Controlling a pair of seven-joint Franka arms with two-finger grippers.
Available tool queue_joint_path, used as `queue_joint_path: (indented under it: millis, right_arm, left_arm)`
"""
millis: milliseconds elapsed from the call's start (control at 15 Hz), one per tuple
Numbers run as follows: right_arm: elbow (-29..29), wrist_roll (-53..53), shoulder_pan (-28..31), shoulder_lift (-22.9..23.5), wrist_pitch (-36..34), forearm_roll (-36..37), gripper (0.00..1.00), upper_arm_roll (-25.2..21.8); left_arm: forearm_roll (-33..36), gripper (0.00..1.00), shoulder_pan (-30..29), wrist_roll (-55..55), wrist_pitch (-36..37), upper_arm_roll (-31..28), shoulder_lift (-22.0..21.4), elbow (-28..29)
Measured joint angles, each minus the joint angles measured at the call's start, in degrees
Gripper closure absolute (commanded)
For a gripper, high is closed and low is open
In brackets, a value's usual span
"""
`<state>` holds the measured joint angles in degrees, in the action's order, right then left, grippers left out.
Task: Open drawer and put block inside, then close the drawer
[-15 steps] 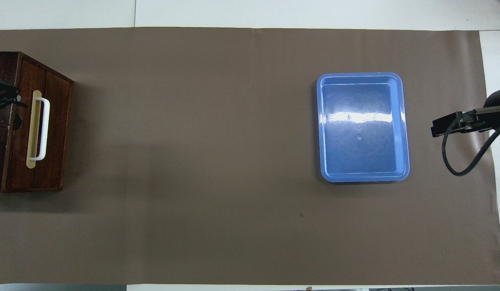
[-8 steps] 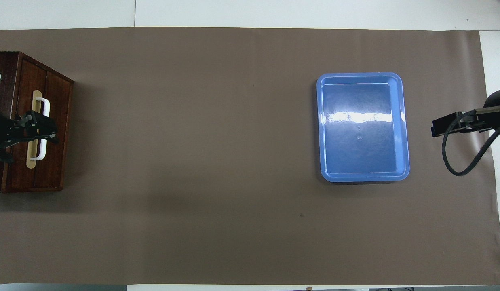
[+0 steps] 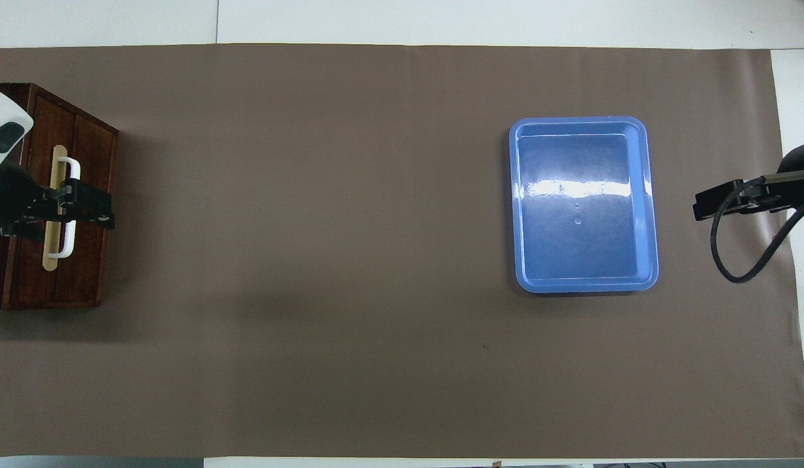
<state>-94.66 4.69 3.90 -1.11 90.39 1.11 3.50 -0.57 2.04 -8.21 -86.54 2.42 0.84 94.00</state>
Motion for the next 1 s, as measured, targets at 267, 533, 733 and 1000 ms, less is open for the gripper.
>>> queue_joint_path:
  millis: [267,533,733,1000]
  right_arm:
    - [0.00,0.00,0.00,0.00,0.00,0.00,0.00,0.00]
    - [0.00,0.00,0.00,0.00,0.00,0.00,0.00,0.00]
    - [0.00,0.00,0.00,0.00,0.00,0.00,0.00,0.00]
    - [0.00,0.00,0.00,0.00,0.00,0.00,0.00,0.00]
  left_arm:
    - [-0.24,0.00,0.00,6.48,0.86,-0.13,0.34,-0.56]
    - [-0.44,0.00,-0.01,7.36,0.79,-0.28,0.36,-1.13]
    - [-0.63,0.00,-0.01,7.50,-0.70,-0.28,0.65,-1.63]
    - [-0.63,0.00,-0.01,7.53,-2.19,-0.28,0.78,-1.67]
